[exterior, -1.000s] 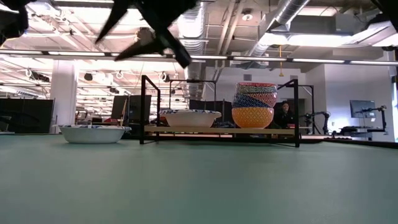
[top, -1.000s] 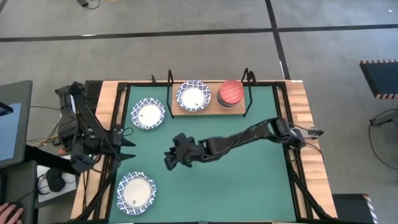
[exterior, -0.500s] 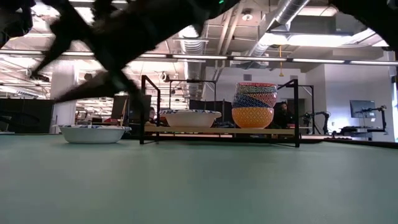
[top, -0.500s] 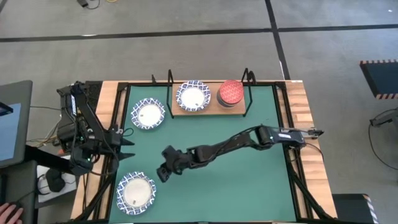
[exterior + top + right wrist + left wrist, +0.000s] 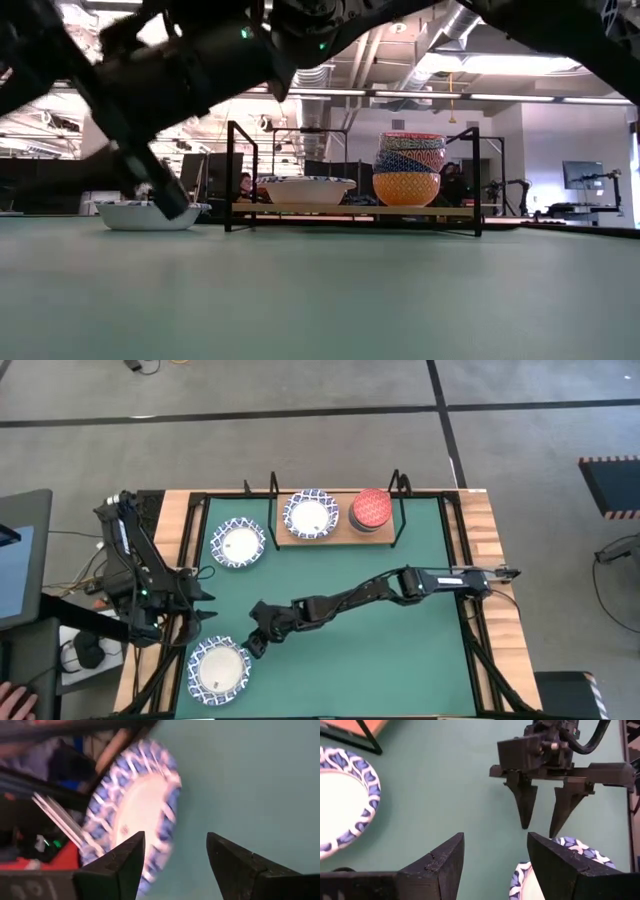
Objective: Place and stack bowls onto a shelf
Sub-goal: Stack the bottom white-blue paper bowl on top of the white-blue paper bowl on the shelf
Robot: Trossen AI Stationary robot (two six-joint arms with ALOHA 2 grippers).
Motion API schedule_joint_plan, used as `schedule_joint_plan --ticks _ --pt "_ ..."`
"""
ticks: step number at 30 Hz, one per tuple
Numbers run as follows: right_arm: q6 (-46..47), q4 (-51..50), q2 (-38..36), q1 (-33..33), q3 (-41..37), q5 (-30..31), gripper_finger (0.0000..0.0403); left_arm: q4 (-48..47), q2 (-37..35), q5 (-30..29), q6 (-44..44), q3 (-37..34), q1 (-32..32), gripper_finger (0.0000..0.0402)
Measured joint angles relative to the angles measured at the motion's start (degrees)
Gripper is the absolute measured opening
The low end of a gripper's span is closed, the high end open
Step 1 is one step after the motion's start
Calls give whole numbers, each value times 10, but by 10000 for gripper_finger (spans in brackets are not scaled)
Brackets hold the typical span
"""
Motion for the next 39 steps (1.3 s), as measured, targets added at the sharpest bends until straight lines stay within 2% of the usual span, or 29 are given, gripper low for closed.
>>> schedule_joint_plan --ticks 7,15,23,34,36,39 --pt "-2 4 13 8 -1 -29 240 5 0 4 -8 -13 0 201" --pt "-17 24 14 12 -1 -42 240 3 0 -11 -6 -13 0 201" --pt "-9 1 13 14 -1 -43 239 3 0 -37 -9 -13 0 201" --pt "30 -25 13 24 -1 -45 165 3 0 -51 -14 -13 0 201" --pt "36 -25 13 25 -1 -45 169 3 0 -51 -14 -13 0 201" --pt "49 -24 13 26 -1 -45 196 3 0 -52 -14 -13 0 201"
